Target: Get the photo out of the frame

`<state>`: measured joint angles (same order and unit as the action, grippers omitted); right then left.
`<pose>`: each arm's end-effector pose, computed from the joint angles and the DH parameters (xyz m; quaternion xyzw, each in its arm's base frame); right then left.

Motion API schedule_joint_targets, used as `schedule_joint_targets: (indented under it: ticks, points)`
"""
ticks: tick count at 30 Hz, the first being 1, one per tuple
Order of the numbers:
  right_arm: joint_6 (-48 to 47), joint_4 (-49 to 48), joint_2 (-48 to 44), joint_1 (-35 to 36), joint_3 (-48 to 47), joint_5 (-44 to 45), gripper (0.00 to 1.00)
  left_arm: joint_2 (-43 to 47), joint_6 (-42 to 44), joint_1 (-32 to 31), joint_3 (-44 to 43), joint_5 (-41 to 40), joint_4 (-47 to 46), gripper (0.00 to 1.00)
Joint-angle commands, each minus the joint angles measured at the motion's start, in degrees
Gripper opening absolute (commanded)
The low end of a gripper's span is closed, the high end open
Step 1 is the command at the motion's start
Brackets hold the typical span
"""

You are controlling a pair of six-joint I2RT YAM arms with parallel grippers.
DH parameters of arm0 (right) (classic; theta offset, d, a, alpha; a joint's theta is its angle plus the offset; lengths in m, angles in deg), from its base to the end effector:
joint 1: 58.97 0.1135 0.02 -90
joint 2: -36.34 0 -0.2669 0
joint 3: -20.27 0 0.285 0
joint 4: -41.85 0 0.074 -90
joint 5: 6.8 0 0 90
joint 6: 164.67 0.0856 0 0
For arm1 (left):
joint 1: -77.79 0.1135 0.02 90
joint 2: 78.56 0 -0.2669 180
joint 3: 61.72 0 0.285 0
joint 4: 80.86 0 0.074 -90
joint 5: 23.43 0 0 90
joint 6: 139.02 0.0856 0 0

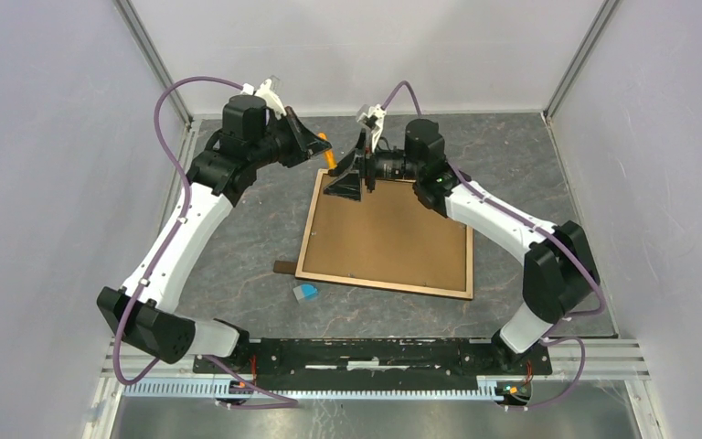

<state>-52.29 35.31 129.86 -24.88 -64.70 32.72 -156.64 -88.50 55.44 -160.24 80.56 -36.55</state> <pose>0.3329 0.3050 0.3330 -0.3610 0.6171 0.5675 0.4084 0.3395 -0.1619 0.4106 -0.0582 0.8324 -0.3658 0.4122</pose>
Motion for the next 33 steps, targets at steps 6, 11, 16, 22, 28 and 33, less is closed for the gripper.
schedule_joint_targets:
  ticks: [6,11,16,22,28,33]
  points:
    - [-8.7,9.4,-0.4,1.2,-3.0,7.3,0.01,2.8,-1.5,1.2,0.5,4.0,-3.6,0.11]
    - [-20.4,21.3,-2.4,1.2,-4.0,9.0,0.00,3.7,12.2,2.1,-0.5,14.5,2.0,0.85]
    - [-36.2,32.7,-4.7,1.2,-2.6,10.1,0.00,1.2,30.8,2.6,-5.3,25.6,17.8,1.00]
    - [-43.5,35.4,-7.6,2.6,0.6,11.4,0.00,-2.0,36.2,2.6,-5.5,32.5,27.1,0.97]
    - [-45.5,36.4,-8.7,4.7,1.3,13.5,0.00,-2.8,32.4,2.5,-1.3,33.2,24.5,0.80]
    - [-46.2,37.6,-8.4,6.5,1.0,14.0,0.00,-2.9,29.6,2.5,1.5,35.3,20.7,0.65]
